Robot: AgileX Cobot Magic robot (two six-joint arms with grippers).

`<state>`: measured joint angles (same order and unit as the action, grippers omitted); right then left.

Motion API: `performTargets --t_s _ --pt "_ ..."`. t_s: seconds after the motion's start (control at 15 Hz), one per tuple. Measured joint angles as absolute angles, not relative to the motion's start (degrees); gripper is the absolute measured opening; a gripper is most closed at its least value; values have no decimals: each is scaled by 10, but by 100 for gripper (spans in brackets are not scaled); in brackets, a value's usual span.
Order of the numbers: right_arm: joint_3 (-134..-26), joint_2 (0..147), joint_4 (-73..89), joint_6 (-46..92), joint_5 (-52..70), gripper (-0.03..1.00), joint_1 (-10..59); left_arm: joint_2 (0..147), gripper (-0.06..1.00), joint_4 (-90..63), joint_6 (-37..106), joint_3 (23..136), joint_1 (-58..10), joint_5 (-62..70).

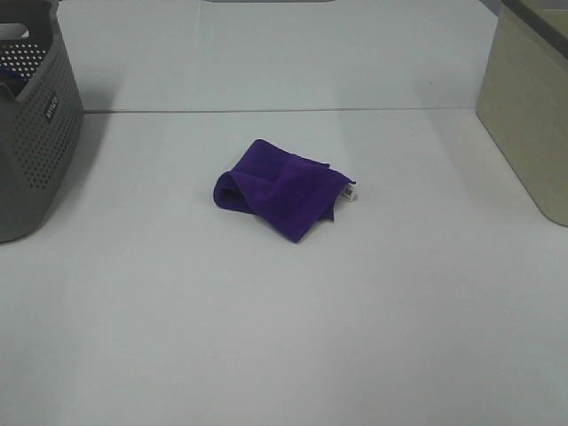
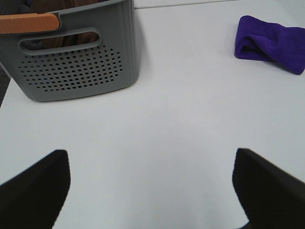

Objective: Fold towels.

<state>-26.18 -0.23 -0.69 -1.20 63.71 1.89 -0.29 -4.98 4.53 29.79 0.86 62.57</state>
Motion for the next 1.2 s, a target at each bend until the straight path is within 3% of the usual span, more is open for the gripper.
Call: performTargets --t_s 1.2 --pt "-262 -2 -6 -12 637 76 19 -3 85 -50 45 298 9 626"
